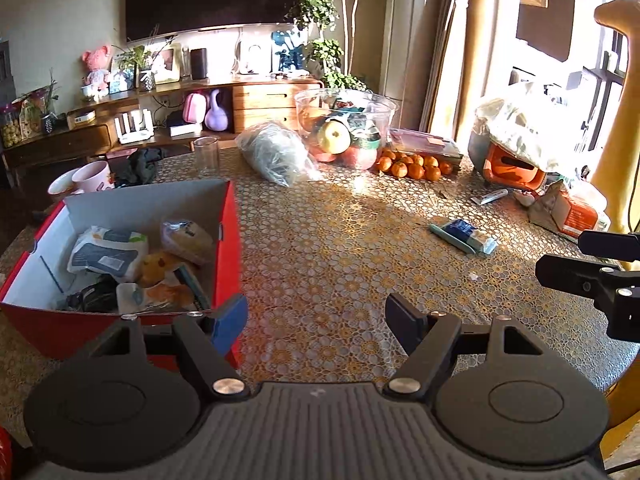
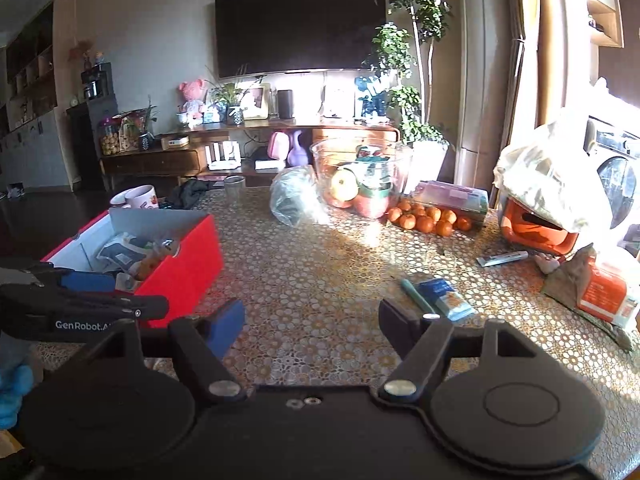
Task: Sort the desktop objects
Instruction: 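Reach the left tool to the teal stick while the right tool approaches the blue snack packet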
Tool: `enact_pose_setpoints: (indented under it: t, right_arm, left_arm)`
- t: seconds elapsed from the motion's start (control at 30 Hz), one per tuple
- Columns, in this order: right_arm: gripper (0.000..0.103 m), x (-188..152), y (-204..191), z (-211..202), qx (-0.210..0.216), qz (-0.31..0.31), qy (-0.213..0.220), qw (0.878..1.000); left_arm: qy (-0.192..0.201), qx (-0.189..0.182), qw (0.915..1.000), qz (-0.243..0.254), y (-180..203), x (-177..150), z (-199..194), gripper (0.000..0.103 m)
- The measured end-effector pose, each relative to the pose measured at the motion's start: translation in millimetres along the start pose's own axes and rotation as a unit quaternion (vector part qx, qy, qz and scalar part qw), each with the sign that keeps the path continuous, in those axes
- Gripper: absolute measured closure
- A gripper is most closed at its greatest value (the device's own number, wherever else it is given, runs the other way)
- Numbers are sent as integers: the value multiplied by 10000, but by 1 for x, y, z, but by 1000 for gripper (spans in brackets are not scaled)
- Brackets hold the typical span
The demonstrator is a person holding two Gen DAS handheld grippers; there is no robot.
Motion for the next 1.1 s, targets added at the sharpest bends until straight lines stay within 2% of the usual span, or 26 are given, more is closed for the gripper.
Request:
enact_pose_setpoints:
  t: [0.4, 0.5, 0.63, 0.77, 0.97, 1.1]
  right_arm:
    - [29, -22, 68, 16, -459, 226, -118, 9986]
    - [28, -28, 83, 19, -520, 264, -145, 9982]
    - [27, -34, 101, 25, -604, 312, -199, 9975]
    - [21, -39, 117, 32, -638, 344, -230, 9971]
    - [6, -39, 136, 45, -596, 308, -150, 9976]
    - [4, -38, 149, 60, -627, 259, -182, 9975]
  left_arm:
    - [-214, -472, 9979, 399, 76, 2, 45, 27]
    - [-281, -542, 9973, 418, 89, -1, 56, 17]
    - [-343, -607, 9965, 454, 104, -3, 71, 17]
    - [-370, -657, 9960, 484, 115, -4, 84, 0]
    - [-453, -666, 9951, 569, 133, -6, 105, 0]
    - [-474, -650, 9950, 600, 142, -6, 121, 0]
Point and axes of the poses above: each gripper's, at about its wrist camera, not at the fingertips, and z roughly the way its jaws point, y to its right, x to its top, the point moved 9 cm from there along z, roughly the way its jaws point, and after that the axes turned 7 degrees about -z, right-handed, at the moved point
